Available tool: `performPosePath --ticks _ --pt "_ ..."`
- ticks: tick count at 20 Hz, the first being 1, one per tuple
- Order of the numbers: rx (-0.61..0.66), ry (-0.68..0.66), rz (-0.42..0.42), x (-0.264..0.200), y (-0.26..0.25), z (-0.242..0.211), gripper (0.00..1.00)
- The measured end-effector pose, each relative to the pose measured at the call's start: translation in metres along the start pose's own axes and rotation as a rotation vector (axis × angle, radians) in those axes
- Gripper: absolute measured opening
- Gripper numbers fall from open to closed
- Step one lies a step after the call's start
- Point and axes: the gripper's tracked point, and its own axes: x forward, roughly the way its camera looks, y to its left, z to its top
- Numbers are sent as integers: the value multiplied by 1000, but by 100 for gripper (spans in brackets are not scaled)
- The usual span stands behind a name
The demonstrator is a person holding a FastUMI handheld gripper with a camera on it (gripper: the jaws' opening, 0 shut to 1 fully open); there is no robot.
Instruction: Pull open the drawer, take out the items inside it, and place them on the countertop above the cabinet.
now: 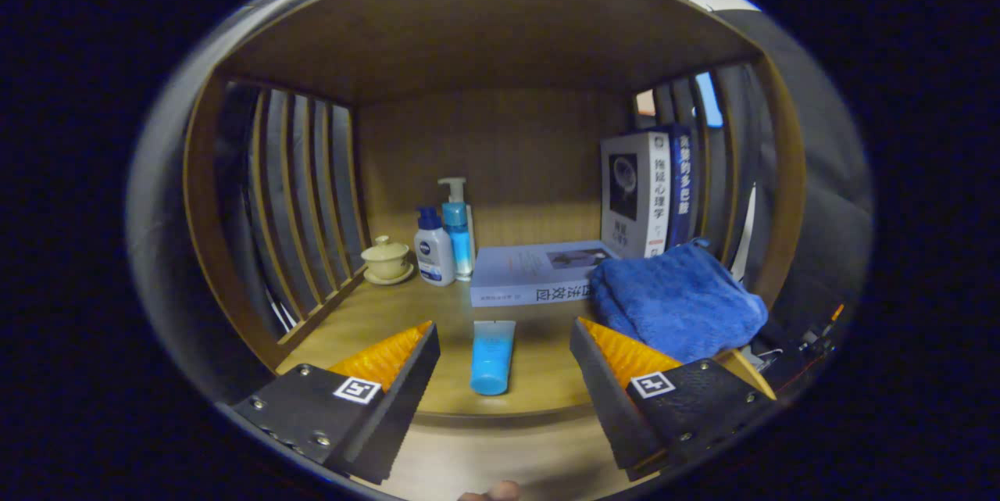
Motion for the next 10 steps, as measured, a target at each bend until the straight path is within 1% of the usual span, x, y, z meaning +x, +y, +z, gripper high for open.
performPosePath --ticks 4,6,10 --pt "39 -111 -47 -43 -18 11 100" --pt "39 -161 -66 -67 -27 12 100" --pt "25 -207 -78 -116 -30 -11 100"
